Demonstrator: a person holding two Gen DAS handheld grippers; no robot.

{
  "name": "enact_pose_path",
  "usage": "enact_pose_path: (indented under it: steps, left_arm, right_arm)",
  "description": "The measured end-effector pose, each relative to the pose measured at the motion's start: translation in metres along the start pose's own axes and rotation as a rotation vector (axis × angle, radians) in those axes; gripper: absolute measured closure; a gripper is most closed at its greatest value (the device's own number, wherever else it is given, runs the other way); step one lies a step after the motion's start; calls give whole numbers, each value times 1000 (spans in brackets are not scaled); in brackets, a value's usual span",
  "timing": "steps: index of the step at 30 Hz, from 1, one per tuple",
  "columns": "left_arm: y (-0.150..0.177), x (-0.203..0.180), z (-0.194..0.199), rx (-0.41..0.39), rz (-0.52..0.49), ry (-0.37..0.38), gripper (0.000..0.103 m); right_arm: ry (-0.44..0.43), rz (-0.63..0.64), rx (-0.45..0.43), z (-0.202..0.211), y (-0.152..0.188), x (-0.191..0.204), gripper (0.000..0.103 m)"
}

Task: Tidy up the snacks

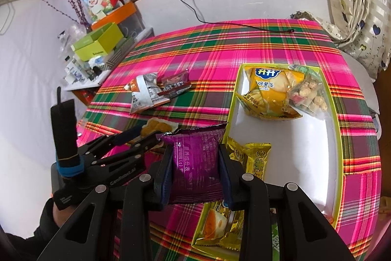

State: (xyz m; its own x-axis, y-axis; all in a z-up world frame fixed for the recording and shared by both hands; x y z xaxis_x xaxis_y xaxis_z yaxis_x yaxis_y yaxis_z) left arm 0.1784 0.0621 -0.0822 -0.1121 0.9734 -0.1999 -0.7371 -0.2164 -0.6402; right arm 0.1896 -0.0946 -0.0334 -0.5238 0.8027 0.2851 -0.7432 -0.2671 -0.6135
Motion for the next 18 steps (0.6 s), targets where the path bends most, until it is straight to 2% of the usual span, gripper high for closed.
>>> enact_pose_path:
  steps: [3, 6, 11, 12, 17, 18]
  left_arm:
    - [8, 5, 8, 16, 14, 28, 52]
    - [19, 15, 15, 40, 13, 25, 52]
    - [24, 26, 33, 15, 4, 8, 51]
    - [23, 26, 35, 9, -6, 7, 48]
    - [16, 21, 23, 24, -76, 10, 45]
    - [15, 24, 17, 34, -61, 5, 44]
  right_arm:
    - [-11, 8, 9, -2, 2, 4, 72]
    - [-27, 14, 25, -8, 4, 10, 72]
    - [-60, 36, 55, -21, 9, 24, 72]
    - [-64, 40, 59, -23, 10, 26, 72]
    - [-77, 50, 70, -26, 12, 33, 72]
    - [-73, 48, 69, -25, 12, 32, 72]
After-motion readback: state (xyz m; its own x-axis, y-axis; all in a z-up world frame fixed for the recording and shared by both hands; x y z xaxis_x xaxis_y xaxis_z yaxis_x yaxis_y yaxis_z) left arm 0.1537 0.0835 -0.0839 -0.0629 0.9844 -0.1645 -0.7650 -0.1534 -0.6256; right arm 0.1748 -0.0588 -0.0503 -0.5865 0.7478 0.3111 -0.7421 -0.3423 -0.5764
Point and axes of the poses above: each gripper's, at about its wrist camera, not at the fingertips, and z roughly against the way its jaws point, x to its left, y to its underside, the point moved 7 cm from there along -z, roughly the way its jaws point, and after that the axes turned 4 degrees about z, right-handed, at the moved point
